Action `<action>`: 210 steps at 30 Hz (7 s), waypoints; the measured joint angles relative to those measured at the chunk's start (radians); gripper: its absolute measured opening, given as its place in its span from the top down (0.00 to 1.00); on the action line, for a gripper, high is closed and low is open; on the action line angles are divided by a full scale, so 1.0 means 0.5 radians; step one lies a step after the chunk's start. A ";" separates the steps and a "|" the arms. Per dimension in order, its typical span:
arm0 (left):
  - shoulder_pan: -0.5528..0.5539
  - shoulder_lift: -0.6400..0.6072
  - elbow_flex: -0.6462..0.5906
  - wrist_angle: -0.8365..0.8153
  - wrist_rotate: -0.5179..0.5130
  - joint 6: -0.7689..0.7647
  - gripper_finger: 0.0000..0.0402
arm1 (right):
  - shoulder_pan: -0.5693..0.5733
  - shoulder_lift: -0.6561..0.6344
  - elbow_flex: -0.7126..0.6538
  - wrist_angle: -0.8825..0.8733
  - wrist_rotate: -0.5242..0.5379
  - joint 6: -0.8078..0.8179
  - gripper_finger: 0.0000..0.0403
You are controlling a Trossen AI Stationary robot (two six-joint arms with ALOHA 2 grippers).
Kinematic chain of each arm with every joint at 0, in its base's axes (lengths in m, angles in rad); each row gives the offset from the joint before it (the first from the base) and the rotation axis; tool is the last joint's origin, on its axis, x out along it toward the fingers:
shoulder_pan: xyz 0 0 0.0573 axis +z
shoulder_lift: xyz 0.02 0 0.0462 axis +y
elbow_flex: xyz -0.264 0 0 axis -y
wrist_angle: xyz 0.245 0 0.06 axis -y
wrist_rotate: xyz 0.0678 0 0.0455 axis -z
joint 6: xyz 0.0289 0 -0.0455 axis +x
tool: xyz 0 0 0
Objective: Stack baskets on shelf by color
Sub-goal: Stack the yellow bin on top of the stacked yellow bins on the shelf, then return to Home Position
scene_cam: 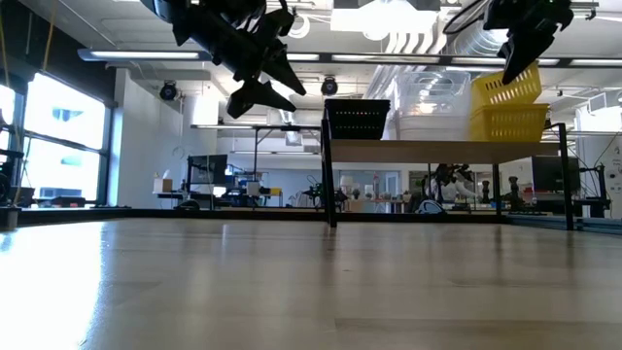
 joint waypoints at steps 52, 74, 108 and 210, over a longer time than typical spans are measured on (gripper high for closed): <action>0.000 0.001 0.000 0.148 -0.002 0.002 0.61 | 0.046 -0.070 0.001 0.007 0.246 0.181 0.76; -0.163 -0.315 -0.001 0.071 -0.418 0.390 0.61 | 0.474 -0.266 0.002 0.655 -0.381 1.194 0.76; -0.438 -0.474 -0.002 -0.087 -0.410 0.529 0.61 | 0.837 0.152 0.002 -0.002 1.102 2.599 0.76; -1.193 -2.266 -1.683 0.360 -0.828 0.649 0.97 | 2.444 -0.143 -0.200 1.604 1.185 2.319 0.97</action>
